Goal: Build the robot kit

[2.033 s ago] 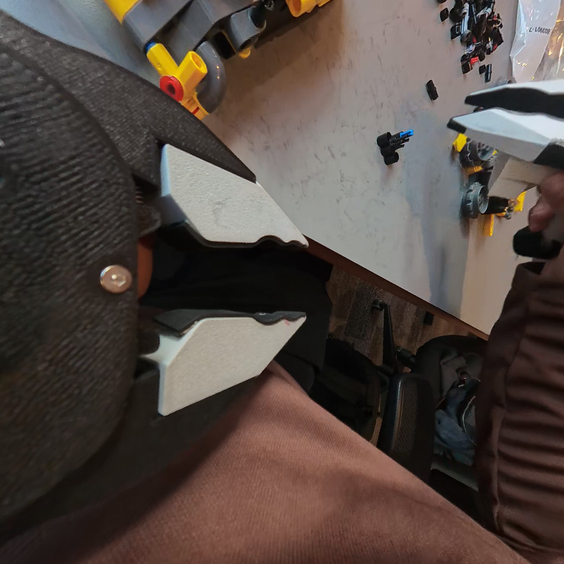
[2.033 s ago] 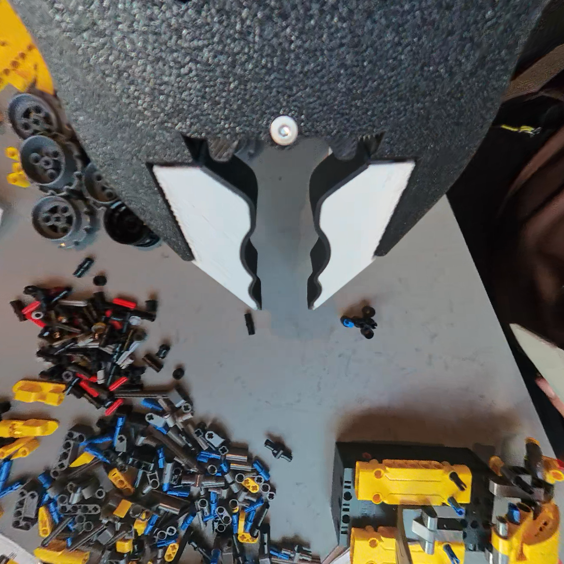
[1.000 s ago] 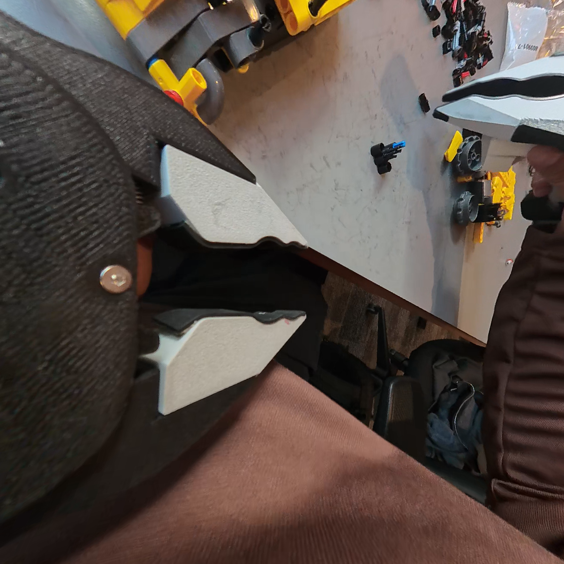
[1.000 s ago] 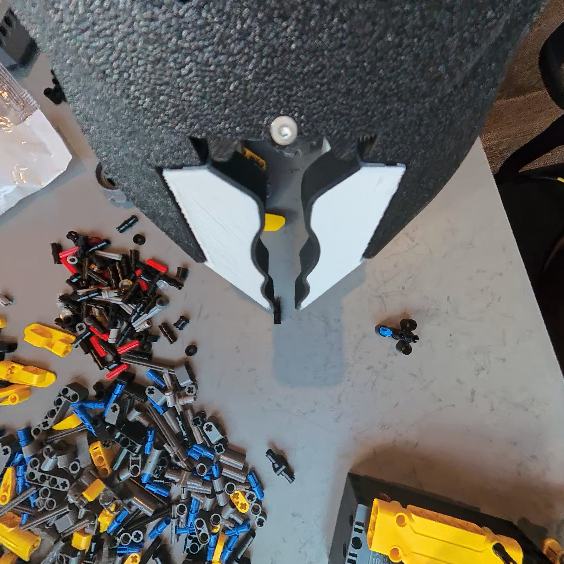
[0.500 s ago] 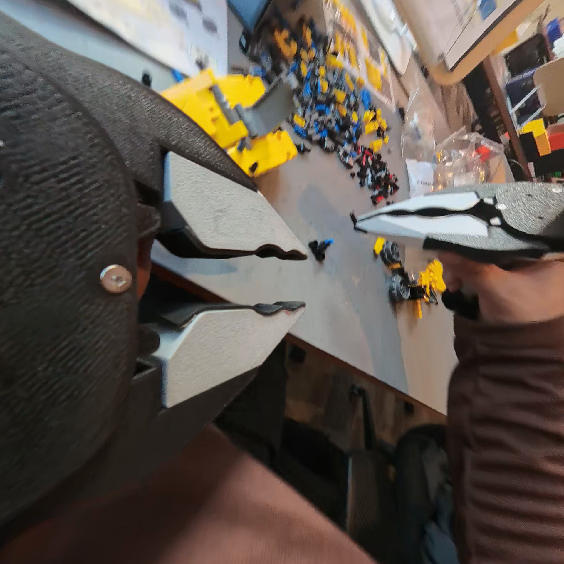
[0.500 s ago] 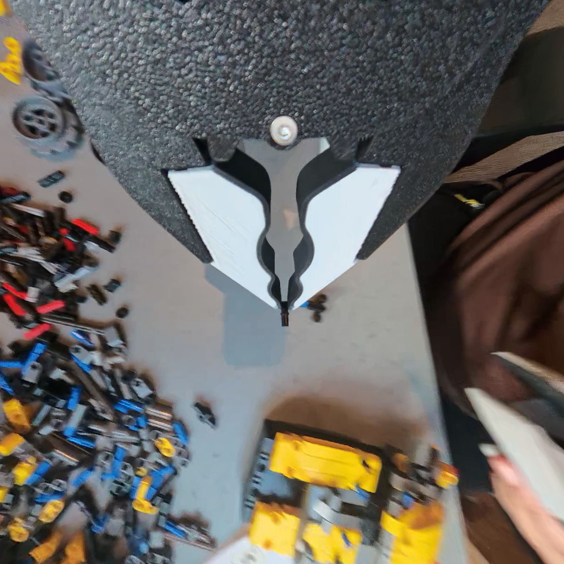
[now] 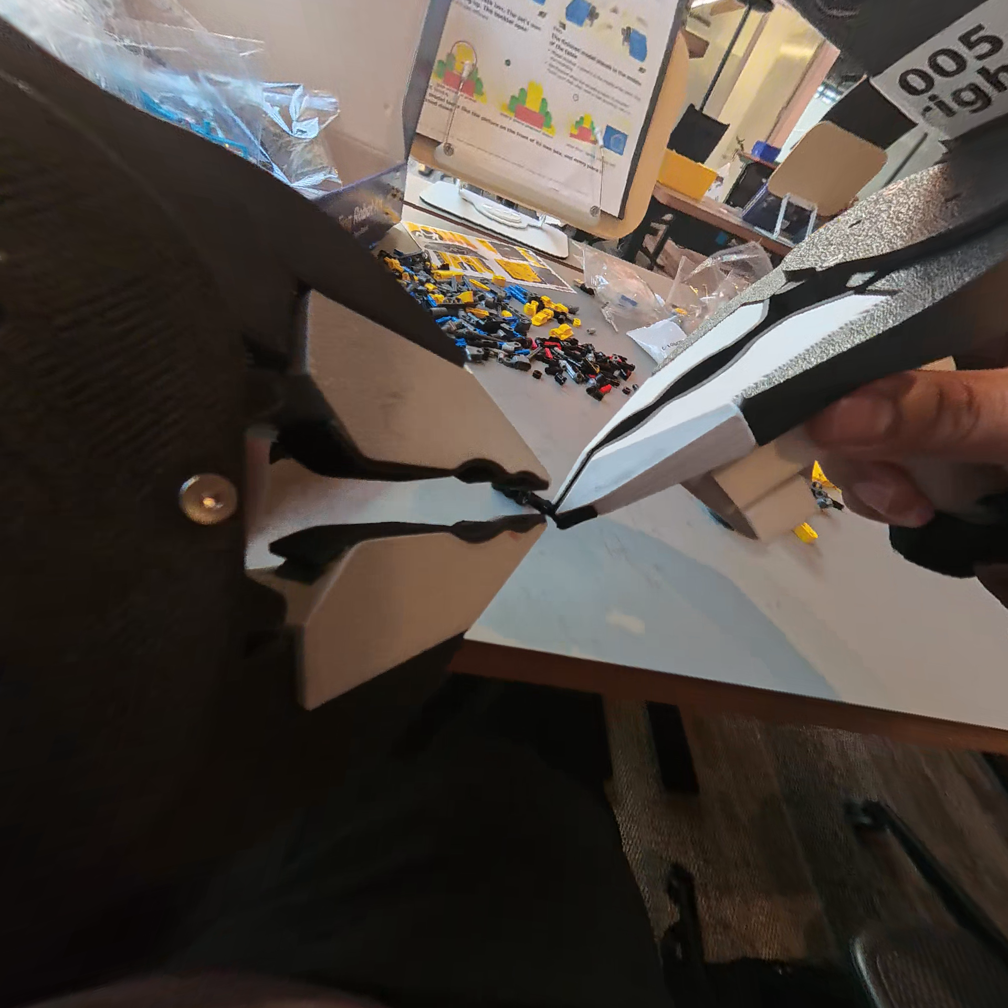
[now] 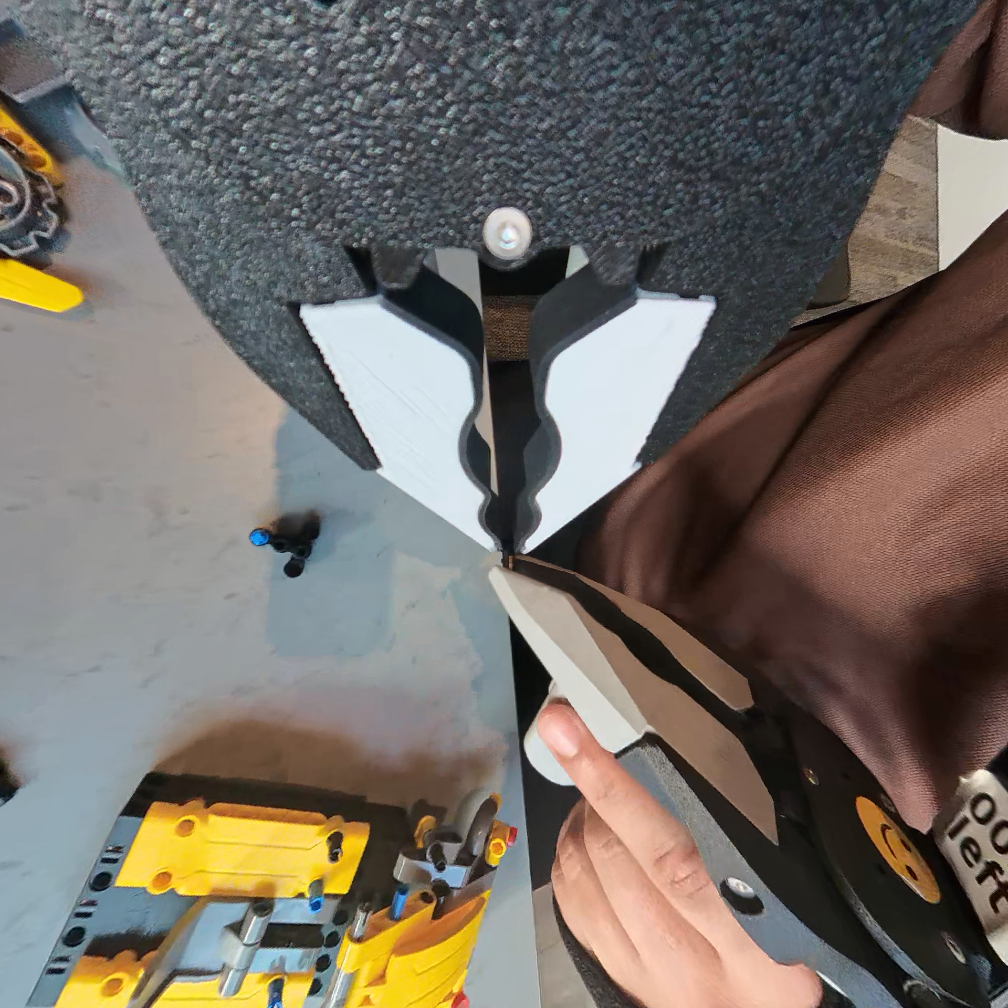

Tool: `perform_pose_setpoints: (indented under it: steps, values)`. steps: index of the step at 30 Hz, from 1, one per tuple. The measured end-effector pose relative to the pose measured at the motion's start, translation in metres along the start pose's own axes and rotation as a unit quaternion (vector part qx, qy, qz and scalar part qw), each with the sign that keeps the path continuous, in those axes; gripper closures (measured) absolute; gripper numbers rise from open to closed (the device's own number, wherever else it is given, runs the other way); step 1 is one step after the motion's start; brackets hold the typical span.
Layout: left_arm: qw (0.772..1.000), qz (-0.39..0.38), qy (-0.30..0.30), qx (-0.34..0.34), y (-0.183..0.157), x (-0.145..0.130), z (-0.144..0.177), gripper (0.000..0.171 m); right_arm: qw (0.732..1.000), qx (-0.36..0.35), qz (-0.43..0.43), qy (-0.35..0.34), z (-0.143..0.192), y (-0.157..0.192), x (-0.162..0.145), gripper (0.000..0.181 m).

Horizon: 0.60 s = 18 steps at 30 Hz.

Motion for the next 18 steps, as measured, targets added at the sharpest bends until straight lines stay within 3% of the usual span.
perform_pose_setpoints:
  steps: [5,8,12,15,18]
  values:
    - [0.999,0.033,0.002,0.013,-0.003,0.002,-0.004,0.169,0.999,0.010,-0.015,-0.034,0.004,-0.002,-0.005,0.181]
    - [0.984,0.169,-0.046,0.022,0.003,0.004,-0.003,0.170,0.995,0.027,-0.022,-0.097,0.014,0.000,-0.002,0.181]
    - [0.940,0.325,-0.103,0.026,0.019,0.002,0.000,0.169,0.981,0.037,-0.014,-0.191,0.028,0.002,-0.003,0.180]
    - [0.934,0.341,-0.106,0.017,0.021,0.000,-0.002,0.169,0.970,0.037,-0.011,-0.241,0.036,0.002,-0.002,0.177]
    - [0.932,0.345,-0.115,0.009,0.021,0.004,-0.003,0.169,0.968,0.025,-0.010,-0.249,0.038,0.000,-0.002,0.177]
Point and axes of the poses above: each gripper's, where its closed fingertips meet, z back along the fingers, x out of its top, y = z × x across the jaws, the point moved 3 cm from there along z, back along the fingers, and after that the axes turned 15 degrees about -z, right-handed, at the moved point
